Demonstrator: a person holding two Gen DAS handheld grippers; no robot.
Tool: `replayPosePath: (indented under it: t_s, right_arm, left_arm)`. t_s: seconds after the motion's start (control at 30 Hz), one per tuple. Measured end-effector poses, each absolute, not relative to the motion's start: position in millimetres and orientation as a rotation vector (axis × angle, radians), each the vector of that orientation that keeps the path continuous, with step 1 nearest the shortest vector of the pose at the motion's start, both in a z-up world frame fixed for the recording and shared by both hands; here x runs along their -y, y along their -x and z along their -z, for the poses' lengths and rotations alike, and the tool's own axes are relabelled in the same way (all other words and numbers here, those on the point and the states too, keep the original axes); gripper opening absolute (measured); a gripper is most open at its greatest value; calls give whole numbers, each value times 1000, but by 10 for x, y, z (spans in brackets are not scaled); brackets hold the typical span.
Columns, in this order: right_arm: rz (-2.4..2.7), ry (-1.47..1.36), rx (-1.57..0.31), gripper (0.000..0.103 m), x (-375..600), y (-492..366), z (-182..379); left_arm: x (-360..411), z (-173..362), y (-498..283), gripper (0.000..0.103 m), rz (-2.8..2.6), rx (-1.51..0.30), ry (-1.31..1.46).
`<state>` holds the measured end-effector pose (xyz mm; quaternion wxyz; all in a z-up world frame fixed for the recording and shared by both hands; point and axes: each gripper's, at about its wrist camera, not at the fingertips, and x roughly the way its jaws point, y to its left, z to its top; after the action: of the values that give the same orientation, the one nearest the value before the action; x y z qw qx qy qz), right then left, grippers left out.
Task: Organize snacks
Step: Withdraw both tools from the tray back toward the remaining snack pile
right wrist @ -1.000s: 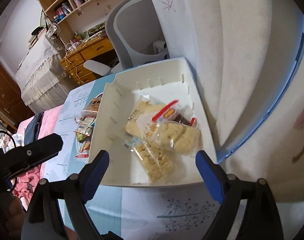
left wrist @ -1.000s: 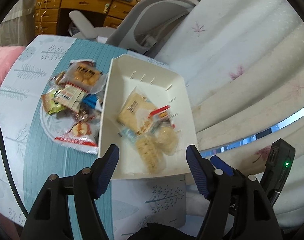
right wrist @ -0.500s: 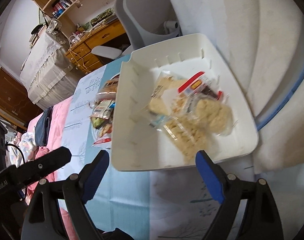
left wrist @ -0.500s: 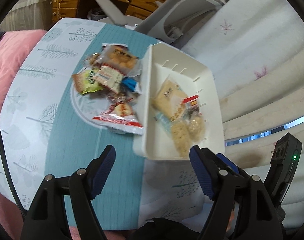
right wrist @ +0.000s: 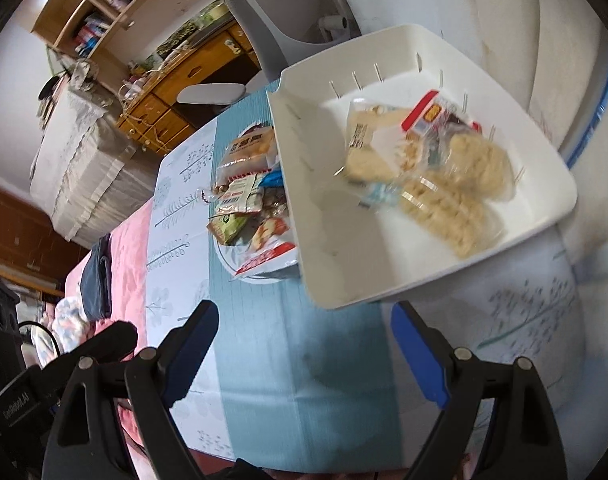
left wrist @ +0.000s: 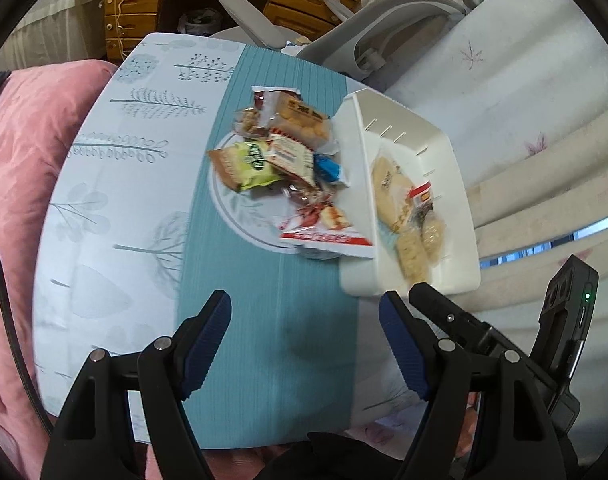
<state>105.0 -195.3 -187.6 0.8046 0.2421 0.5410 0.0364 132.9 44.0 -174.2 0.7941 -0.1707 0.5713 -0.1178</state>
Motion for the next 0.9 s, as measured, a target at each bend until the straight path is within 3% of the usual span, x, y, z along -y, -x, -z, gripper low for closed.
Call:
replayPosePath:
  t_s: [0.47, 0.9]
  right_arm:
    - [146, -774, -1131, 89, 1441, -960, 2107]
    - [316, -1059, -1129, 89, 1383, -1166, 2348]
  left_arm:
    - [-1085, 1718, -1736, 79, 361, -1290, 132]
    - [-928, 1726, -2576, 80, 408, -1368, -36]
